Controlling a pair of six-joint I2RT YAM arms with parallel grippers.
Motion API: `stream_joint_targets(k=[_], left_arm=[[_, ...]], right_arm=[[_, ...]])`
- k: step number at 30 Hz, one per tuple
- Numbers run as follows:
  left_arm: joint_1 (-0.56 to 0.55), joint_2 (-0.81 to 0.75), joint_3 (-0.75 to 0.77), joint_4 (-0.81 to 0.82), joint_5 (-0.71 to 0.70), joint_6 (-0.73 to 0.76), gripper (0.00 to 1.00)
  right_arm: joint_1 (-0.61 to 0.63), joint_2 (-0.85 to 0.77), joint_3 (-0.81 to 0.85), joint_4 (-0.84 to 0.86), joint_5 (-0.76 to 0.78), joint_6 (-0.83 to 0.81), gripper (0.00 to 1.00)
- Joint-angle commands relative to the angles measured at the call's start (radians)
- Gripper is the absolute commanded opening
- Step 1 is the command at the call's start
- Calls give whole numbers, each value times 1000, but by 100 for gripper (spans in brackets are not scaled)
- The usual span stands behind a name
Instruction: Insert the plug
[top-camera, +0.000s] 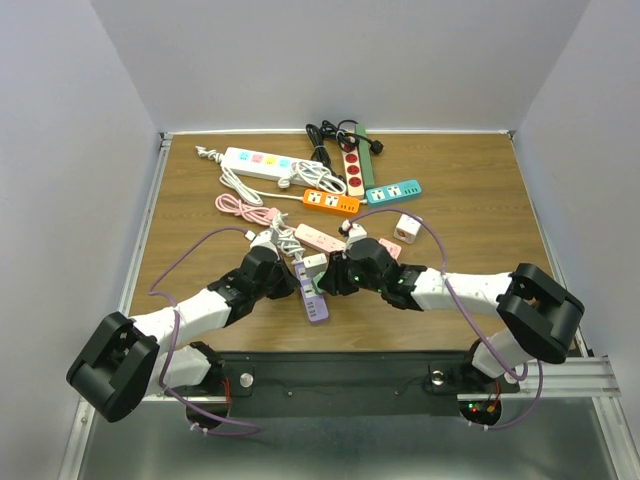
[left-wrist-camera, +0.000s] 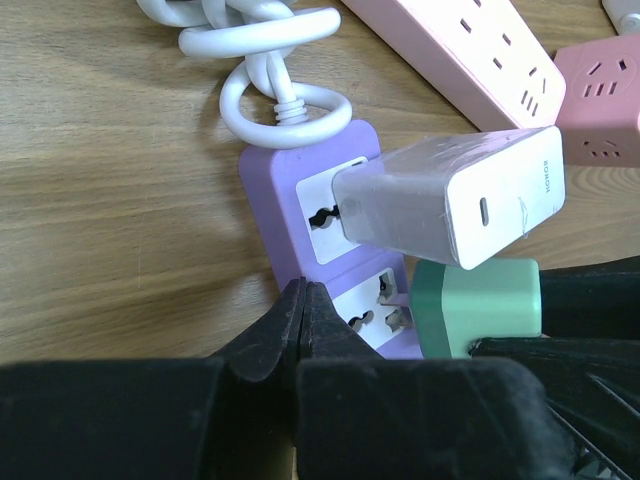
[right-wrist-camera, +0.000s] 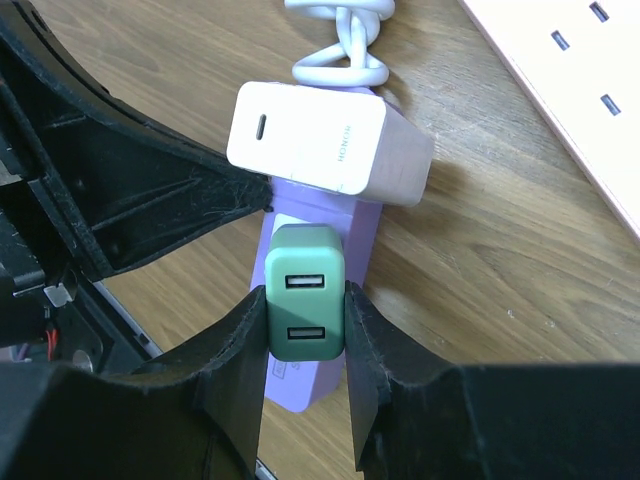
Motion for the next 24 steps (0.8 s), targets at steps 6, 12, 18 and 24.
stream_joint_targets(k=[6, 12, 18, 24], left_arm=[[-9, 20, -24, -63, 18, 28, 1], [-9, 26, -21, -59, 18, 31, 1], [-9, 25, -27, -58, 18, 33, 1], [-10, 22, -32, -58, 18, 31, 1]], right_arm=[[47, 34, 98, -107, 114, -56, 0], [90, 65, 139, -175, 185, -73, 0], [136, 106, 202, -243, 262, -96, 0], [165, 137, 231, -287, 322, -81, 0]])
